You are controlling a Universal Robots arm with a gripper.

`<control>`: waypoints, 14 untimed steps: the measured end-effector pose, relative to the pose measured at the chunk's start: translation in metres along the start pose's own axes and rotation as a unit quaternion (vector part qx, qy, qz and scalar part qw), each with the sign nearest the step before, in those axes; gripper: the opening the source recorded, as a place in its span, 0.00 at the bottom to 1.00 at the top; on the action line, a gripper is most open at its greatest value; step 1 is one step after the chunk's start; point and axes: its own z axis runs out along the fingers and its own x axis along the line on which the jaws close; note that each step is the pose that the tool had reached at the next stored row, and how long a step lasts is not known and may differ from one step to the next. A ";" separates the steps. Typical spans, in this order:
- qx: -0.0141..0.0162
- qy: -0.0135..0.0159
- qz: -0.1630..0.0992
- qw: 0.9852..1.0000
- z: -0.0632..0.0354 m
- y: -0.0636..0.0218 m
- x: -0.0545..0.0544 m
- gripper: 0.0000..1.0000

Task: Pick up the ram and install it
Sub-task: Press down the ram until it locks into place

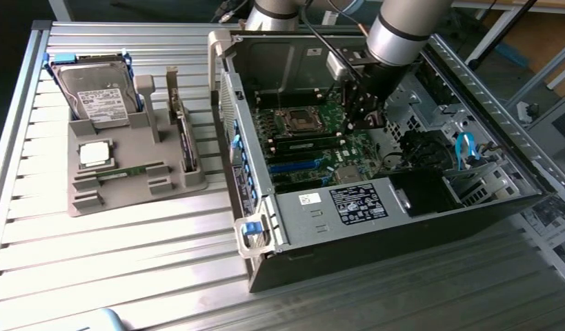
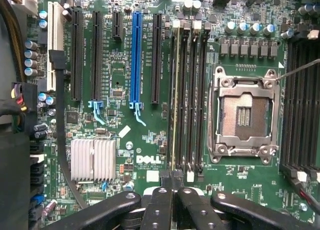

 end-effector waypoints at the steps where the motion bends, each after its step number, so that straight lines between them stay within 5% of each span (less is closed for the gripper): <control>1: 0.000 0.000 -0.001 1.000 0.0009 0.0009 0.000 0.11; 14: 0.000 0.000 -0.013 1.000 0.0132 0.0072 -0.004 0.11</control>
